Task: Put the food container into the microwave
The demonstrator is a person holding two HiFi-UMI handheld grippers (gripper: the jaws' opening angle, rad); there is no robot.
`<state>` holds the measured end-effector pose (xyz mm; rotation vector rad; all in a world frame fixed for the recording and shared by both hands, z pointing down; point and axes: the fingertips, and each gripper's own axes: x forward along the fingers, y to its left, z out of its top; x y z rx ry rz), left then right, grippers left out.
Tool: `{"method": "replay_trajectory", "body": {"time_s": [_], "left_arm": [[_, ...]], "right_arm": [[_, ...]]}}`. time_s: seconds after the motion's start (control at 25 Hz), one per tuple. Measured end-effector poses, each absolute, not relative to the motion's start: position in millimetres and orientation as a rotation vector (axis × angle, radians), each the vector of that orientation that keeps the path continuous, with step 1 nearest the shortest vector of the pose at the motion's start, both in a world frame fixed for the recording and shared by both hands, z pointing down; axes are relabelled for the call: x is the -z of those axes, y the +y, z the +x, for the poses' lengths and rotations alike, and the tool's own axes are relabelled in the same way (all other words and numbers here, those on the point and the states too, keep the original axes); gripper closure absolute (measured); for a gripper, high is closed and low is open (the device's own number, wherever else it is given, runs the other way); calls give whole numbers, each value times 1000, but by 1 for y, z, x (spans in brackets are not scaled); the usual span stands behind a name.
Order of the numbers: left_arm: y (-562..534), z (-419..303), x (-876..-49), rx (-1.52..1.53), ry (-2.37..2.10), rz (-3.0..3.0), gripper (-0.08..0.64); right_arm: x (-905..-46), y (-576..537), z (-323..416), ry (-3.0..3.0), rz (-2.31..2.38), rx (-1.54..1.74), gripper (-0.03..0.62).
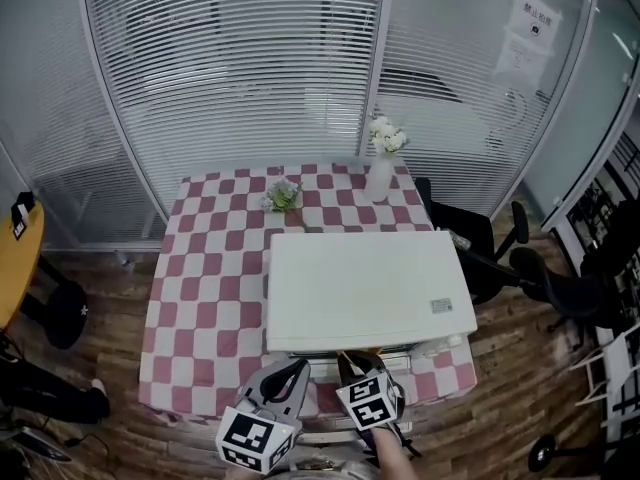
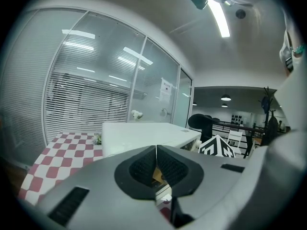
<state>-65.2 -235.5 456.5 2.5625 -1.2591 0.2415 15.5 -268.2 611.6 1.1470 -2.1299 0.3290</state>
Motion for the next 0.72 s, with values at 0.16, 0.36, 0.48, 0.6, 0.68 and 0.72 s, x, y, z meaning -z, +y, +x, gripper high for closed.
{"method": "replay_trajectory", "body": {"time_s": [0.16, 0.36, 0.48, 0.6, 0.68, 0.72], "left_arm": [[-242, -74, -458, -250, -1241, 2573, 546], [-245, -82, -459, -255, -1216, 2590, 546], [-247, -87, -460, -256, -1213, 2590, 546], [-246, -91, -461, -259, -1207, 2588, 546], [-246, -95, -464, -262, -1211, 2583, 546], [-246, -97, -464, -262, -1212, 2582, 546]], "right_arm": [[-611, -282, 10, -2108, 1199, -310, 580], [-617, -294, 4, -2083, 1232, -278, 580], [-620, -299, -2, -2076, 1235, -268, 579], [-624, -303, -8, -2068, 1229, -258, 578], [-627, -305, -11, -2063, 1232, -248, 575], [-628, -306, -13, -2062, 1236, -243, 574]]}}
